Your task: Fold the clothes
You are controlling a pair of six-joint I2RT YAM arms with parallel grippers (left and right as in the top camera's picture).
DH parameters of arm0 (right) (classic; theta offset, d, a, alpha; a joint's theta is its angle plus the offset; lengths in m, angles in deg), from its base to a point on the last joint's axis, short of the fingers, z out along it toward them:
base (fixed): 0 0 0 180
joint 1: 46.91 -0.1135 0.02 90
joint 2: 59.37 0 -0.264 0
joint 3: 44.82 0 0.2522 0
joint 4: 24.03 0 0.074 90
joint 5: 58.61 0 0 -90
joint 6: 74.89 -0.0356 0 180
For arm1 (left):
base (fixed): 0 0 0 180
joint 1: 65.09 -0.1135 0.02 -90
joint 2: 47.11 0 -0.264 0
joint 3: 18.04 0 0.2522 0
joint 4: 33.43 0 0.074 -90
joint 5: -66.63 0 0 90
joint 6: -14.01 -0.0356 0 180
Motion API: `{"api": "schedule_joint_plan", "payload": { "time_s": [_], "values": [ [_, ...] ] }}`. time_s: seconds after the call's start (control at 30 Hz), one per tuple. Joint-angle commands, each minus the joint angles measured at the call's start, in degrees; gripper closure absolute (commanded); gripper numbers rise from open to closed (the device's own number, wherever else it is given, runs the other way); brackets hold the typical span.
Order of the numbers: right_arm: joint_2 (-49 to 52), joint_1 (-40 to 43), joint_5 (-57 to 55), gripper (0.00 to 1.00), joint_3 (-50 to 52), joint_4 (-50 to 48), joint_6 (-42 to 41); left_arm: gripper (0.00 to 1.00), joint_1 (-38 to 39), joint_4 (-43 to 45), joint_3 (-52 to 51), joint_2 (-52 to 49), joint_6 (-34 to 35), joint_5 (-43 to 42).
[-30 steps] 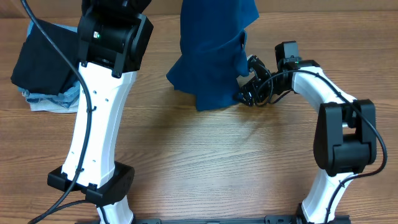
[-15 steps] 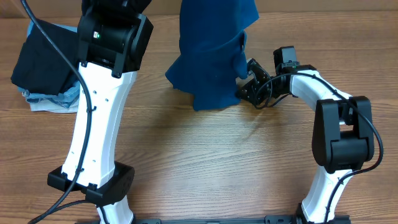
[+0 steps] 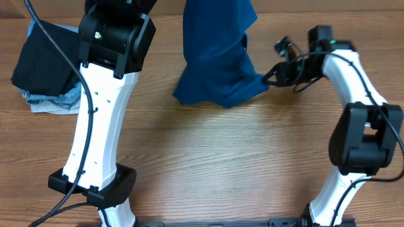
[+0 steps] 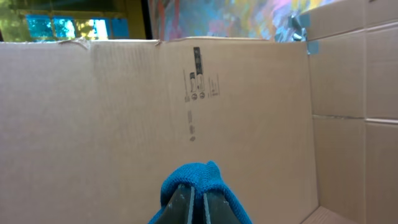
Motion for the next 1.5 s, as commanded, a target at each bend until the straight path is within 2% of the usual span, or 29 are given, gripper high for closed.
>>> {"api": "schedule_joint_plan", "payload": {
  "time_s": [0.0,0.1,0.3,0.4,0.5,0.57,0.67,0.8,0.97,1.07,1.17,1.37,1.47],
  "values": [
    [-4.70,2.29,-7.13,0.96,-10.16,5.60,-3.37,0.96,-0.09,0.85,1.68,0.50,-3.45,5.09],
    [-5.62,3.43,-9.57,0.96,-18.84,11.15,-5.31,0.96,-0.09,2.19,1.70,0.52,-5.35,10.75],
    [-5.66,6.69,-21.07,0.96,-42.27,21.84,-8.28,0.96,-1.64,-3.96,1.70,0.52,-5.99,12.57],
    [-5.66,10.10,-23.63,0.96,-47.98,24.37,-8.39,0.96,-2.86,-11.34,1.70,0.52,-7.17,12.52],
    [-5.70,14.47,-23.63,0.96,-48.74,24.13,-8.44,0.96,-3.67,-17.64,1.70,0.52,-8.41,12.39],
    [-5.73,17.66,-23.56,0.96,-50.21,22.64,-8.17,0.96,-5.03,-15.93,1.99,0.52,-7.43,11.82],
    [-5.75,19.50,-23.56,0.96,-58.10,22.47,-8.24,0.96,-6.10,-9.57,4.20,0.52,-4.79,11.91],
    [-7.26,19.50,-23.63,0.96,-66.88,21.27,-9.14,0.96,-7.17,-10.03,8.76,0.55,-4.72,11.93],
    [-10.97,19.50,-23.58,0.96,-68.61,18.82,-9.29,0.96,-10.25,-10.88,12.37,0.68,-4.42,8.50],
    [-13.55,19.50,-23.58,0.96,-68.61,18.88,-9.29,0.96,-10.49,-15.52,14.05,1.79,-2.80,6.58],
    [-18.21,19.50,-23.58,0.96,-68.61,18.99,-9.29,0.96,-10.45,-21.68,15.56,5.25,2.95,6.23],
    [-26.80,19.50,-23.28,0.96,-68.59,20.52,-9.31,0.96,-10.43,-30.45,15.56,13.68,5.86,5.18],
    [-29.27,19.50,-17.00,0.96,-68.59,21.22,-9.33,0.96,-10.43,-34.40,15.56,15.78,9.70,-1.92]
  ]
}}
